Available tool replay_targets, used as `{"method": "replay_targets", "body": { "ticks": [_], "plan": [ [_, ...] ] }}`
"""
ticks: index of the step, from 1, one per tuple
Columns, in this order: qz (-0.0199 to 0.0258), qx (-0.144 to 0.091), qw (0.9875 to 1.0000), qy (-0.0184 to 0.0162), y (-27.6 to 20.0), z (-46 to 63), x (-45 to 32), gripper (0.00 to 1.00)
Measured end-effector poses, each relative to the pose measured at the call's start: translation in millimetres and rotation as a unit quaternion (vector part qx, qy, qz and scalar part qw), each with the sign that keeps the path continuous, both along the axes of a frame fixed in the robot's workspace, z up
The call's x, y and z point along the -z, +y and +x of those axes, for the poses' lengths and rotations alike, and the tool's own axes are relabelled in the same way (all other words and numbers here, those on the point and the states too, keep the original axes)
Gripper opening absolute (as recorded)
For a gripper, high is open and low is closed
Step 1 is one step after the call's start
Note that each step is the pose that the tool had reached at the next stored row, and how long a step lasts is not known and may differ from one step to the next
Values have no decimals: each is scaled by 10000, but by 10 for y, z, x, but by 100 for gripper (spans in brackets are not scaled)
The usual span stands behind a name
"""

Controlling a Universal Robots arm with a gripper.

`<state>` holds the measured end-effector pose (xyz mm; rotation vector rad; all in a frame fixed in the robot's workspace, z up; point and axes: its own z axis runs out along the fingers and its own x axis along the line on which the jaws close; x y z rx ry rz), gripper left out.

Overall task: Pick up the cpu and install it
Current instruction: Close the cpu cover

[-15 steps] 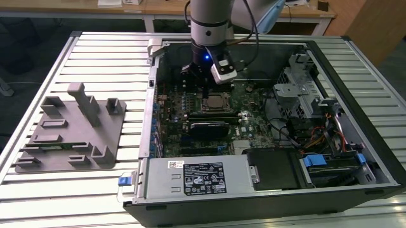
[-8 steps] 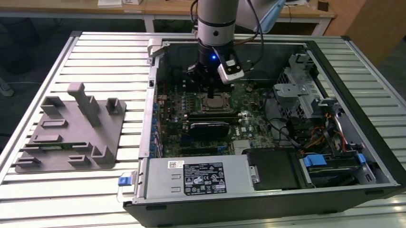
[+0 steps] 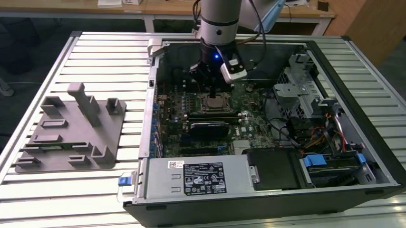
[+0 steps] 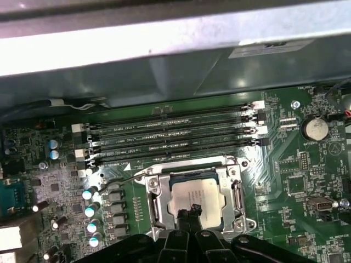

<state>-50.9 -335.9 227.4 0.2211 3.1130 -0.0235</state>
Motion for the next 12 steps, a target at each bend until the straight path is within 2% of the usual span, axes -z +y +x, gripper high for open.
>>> {"method": "replay_targets", "body": {
  "ticks": [9, 12],
  "plan": [
    [1, 0, 10000, 0, 0, 0, -195, 11],
    [2, 0, 10000, -1, 0, 0, -207, 11]
  ]
}}
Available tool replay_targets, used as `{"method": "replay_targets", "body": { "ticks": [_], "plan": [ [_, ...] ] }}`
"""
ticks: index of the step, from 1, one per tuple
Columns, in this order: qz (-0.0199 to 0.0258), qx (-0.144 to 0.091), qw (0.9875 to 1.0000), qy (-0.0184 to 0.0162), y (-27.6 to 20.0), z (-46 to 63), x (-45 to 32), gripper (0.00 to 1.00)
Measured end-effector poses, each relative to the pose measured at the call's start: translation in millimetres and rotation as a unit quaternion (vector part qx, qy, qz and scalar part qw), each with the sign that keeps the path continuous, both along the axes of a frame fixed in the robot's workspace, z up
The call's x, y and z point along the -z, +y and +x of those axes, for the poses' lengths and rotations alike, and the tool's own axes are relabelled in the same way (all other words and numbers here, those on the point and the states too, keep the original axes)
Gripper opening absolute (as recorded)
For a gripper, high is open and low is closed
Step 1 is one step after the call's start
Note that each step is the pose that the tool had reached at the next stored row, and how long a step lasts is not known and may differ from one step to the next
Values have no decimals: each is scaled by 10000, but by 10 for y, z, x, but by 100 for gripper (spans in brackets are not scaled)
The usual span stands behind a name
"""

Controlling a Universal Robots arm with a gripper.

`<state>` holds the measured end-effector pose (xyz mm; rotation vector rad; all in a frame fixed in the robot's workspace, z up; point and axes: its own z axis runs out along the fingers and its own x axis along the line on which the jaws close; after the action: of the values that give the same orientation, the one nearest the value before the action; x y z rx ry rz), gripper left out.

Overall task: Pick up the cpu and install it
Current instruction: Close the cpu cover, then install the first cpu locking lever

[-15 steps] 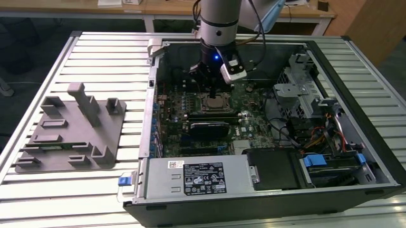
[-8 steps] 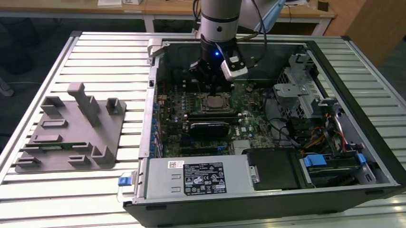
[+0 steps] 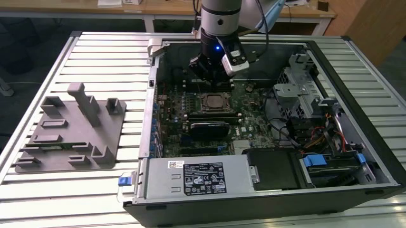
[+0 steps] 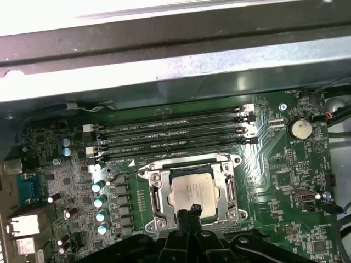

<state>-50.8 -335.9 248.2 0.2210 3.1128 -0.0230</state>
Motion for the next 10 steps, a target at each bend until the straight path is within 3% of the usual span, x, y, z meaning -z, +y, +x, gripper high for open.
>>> {"method": "replay_targets", "body": {
  "ticks": [10],
  "plan": [
    [-1, 0, 10000, 0, 0, 0, -7, 11]
  ]
}}
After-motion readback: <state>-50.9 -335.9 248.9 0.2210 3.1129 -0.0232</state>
